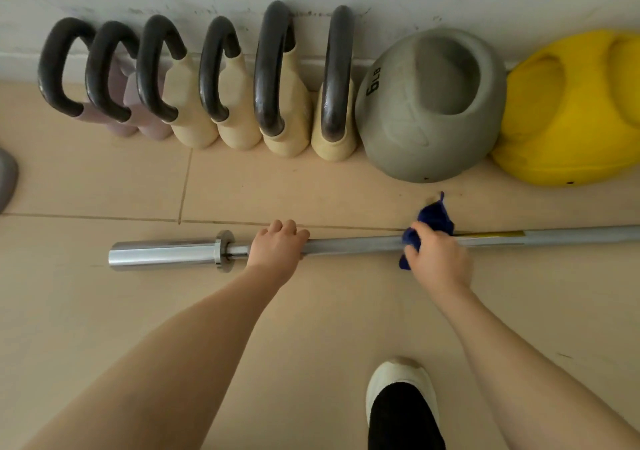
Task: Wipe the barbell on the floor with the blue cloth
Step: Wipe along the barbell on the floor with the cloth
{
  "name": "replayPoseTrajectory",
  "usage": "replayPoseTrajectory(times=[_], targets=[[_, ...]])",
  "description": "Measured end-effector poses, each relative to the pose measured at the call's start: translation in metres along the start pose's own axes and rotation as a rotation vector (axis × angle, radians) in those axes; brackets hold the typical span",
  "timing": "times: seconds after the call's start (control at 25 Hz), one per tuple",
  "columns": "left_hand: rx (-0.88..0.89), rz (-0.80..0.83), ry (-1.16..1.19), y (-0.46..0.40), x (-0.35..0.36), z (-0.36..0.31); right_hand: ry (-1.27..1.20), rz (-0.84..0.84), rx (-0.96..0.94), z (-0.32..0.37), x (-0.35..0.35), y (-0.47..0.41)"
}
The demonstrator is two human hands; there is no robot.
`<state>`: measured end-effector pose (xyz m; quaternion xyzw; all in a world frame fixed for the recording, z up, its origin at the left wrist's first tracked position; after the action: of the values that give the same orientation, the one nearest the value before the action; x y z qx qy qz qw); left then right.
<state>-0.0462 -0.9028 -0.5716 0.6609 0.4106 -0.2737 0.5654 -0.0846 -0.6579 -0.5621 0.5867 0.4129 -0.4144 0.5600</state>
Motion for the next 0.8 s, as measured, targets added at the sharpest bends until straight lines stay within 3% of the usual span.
replayPoseTrajectory(times=[0.08,0.2,0.36,0.44,0.64,0.8], targets=[[-0.006,-0.001,0.023,0.001,0.000,-0.001,-0.169,0.078,-0.131,0.050,0.008,0.020],[-0.020,0.007,0.167,0.001,-0.005,0.007,0.075,0.007,-0.450,0.071,0.010,0.031],[0.030,-0.021,0.101,0.017,-0.010,0.044,0.118,-0.008,-0.071,0.030,0.001,0.008],[0.011,-0.025,-0.006,0.027,-0.008,0.065,0.099,0.039,-0.121,0.062,0.006,0.015],[-0.057,-0.006,-0.041,0.035,-0.001,0.090,0.131,0.020,-0.473,0.121,0.015,0.032],[-0.052,0.019,0.023,0.039,0.002,0.101,0.045,0.078,-0.105,0.103,0.008,0.017]])
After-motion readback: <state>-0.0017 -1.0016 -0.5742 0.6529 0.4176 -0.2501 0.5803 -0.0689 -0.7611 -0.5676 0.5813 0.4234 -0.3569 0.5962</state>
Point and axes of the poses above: each hand's wrist, its own y-axis away from the middle knuckle, its own x-axis out of the palm, z = x × y, the point moved 3 cm from there along -y, towards the middle knuckle, and after that the axes turned 12 degrees about y, right-handed, at the moved point
